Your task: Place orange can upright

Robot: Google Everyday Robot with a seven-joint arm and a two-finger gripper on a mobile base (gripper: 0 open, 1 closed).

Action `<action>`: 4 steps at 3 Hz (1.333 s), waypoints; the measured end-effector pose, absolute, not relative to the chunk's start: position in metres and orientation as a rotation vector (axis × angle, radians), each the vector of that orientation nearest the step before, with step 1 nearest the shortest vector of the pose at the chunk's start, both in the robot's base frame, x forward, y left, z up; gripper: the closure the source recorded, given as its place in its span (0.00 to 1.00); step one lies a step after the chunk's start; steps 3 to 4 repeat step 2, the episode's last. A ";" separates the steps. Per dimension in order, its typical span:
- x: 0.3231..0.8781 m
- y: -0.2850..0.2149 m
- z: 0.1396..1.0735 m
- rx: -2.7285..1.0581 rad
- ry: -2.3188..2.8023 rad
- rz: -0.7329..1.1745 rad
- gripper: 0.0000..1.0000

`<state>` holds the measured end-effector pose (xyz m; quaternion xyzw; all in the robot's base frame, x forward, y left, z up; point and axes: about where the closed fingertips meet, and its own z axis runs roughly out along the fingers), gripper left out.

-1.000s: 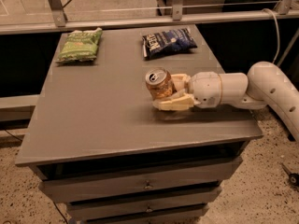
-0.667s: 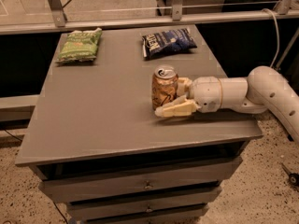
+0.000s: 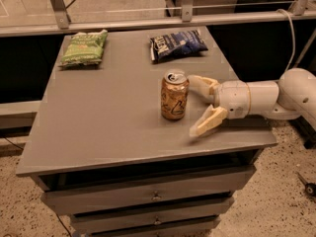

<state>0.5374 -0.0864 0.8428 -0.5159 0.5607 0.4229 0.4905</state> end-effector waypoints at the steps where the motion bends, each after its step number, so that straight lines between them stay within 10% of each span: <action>1: 0.547 -0.130 0.868 -1.267 1.391 0.936 0.00; 4: 0.560 -0.202 0.923 -1.235 1.468 0.802 0.00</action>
Offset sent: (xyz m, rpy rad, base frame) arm 0.0327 -0.1905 0.1328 -0.1828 -0.0733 -0.2735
